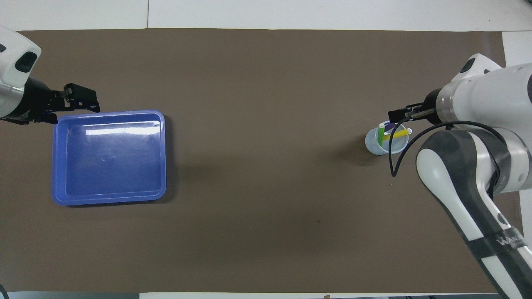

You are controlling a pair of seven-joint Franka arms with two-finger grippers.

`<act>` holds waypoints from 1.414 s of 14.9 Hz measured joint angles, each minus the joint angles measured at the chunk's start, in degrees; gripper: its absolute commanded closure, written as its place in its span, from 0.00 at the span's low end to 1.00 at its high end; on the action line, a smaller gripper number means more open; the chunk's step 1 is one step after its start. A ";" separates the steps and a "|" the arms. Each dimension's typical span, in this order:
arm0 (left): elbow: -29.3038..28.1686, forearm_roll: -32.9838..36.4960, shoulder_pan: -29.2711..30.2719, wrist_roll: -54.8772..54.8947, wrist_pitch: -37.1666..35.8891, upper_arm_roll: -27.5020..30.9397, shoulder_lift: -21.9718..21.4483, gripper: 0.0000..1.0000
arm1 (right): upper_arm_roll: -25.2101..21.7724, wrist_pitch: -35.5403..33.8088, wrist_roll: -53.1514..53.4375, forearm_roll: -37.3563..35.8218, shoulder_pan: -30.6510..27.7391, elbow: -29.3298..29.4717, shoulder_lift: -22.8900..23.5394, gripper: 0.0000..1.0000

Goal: Transfer and insert pens with both arms
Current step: 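Release the purple pen into the cup and withdraw both grippers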

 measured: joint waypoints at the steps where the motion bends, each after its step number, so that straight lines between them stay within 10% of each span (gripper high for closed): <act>1: 1.26 0.11 -0.55 2.34 -2.89 0.63 -0.31 0.00 | -0.20 -2.97 0.74 0.00 0.00 2.26 -0.17 0.00; 10: -8.02 0.13 -1.11 12.50 0.82 2.11 -6.42 0.00 | -0.86 -22.63 2.91 0.00 0.00 14.51 -2.73 0.00; 21: 1.12 1.38 -1.58 13.62 -5.52 2.12 -3.85 0.00 | -1.16 -26.04 3.28 -1.21 0.03 13.78 -4.48 0.00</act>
